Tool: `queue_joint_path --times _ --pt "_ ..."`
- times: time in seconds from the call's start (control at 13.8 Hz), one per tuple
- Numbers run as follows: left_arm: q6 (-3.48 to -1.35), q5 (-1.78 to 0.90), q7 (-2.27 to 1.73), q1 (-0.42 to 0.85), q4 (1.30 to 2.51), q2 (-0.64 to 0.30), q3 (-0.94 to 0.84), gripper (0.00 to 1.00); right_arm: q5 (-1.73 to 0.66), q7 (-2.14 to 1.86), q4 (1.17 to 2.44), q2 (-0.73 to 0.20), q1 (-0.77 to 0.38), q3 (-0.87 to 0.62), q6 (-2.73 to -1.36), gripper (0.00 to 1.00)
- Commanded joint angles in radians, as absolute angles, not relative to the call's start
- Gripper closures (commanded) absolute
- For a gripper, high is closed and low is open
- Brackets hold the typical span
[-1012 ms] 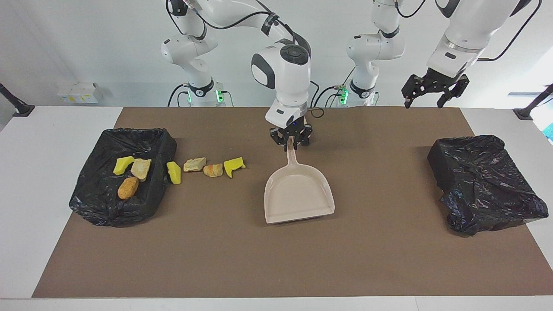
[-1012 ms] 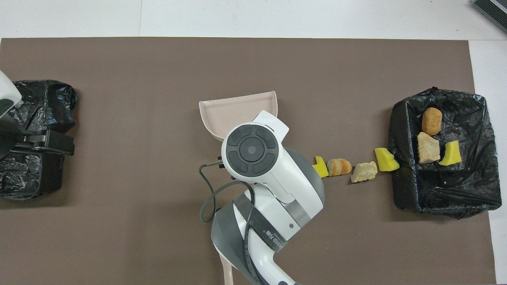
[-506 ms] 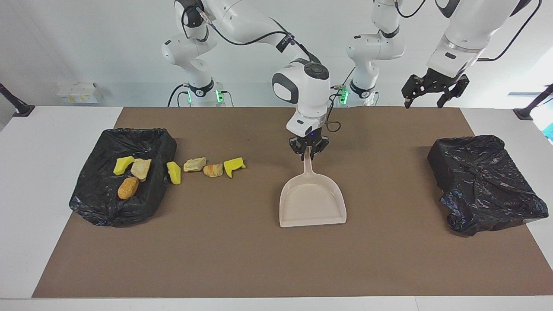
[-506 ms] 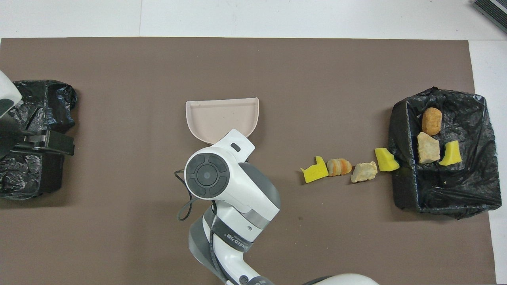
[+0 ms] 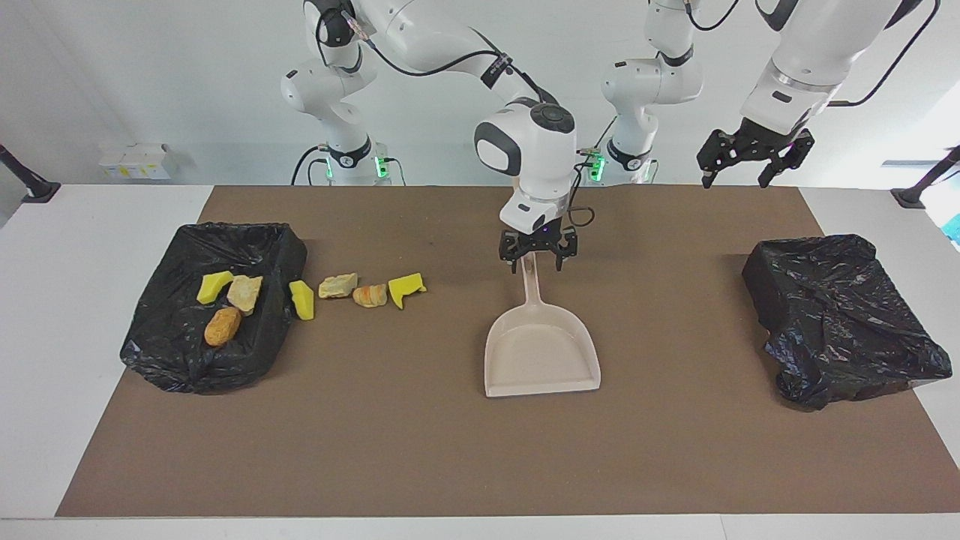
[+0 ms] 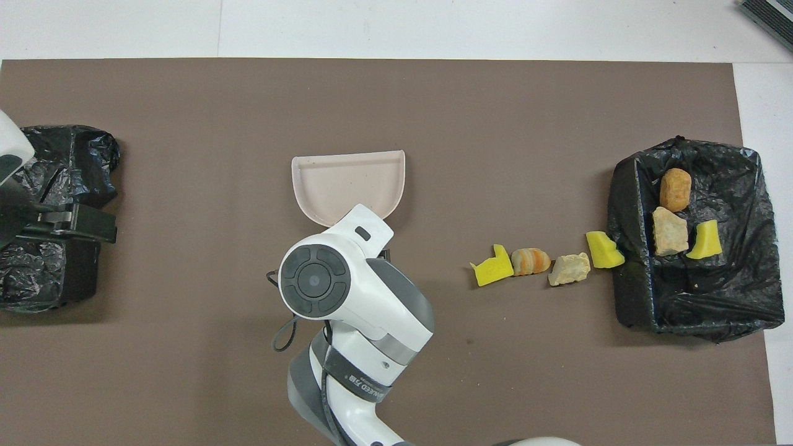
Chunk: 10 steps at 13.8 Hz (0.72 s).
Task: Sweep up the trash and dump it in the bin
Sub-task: 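Set the dustpan down on the mat center and release with the right gripper, then reach the left gripper to the dustpan handle and grasp it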
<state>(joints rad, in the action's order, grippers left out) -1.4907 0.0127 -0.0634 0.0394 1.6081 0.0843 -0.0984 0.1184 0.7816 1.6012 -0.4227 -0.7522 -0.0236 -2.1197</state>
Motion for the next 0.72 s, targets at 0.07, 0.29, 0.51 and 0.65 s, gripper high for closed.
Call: queue_joint_path --times 0.07,0.29,0.51,0.65 --pt "-1.483 0.015 -0.054 0.031 1.612 0.094 -0.101 0.0 0.088 0.795 1.649 -0.358 -0.75 -0.078 -2.042 0.0" --pt "-1.471 0.015 -0.054 0.035 1.615 0.097 -0.101 0.0 0.014 0.834 1.783 -0.269 -0.788 -0.113 -2.026 0.0" --pt "-1.486 0.0 -0.055 0.043 1.634 0.107 -0.103 0.0 0.008 0.945 2.003 -0.131 -0.877 -0.114 -2.045 0.0" --pt "-1.506 -0.023 -0.055 0.043 1.657 0.117 -0.103 0.0 -0.024 0.988 2.083 -0.077 -0.911 -0.115 -2.045 0.0"
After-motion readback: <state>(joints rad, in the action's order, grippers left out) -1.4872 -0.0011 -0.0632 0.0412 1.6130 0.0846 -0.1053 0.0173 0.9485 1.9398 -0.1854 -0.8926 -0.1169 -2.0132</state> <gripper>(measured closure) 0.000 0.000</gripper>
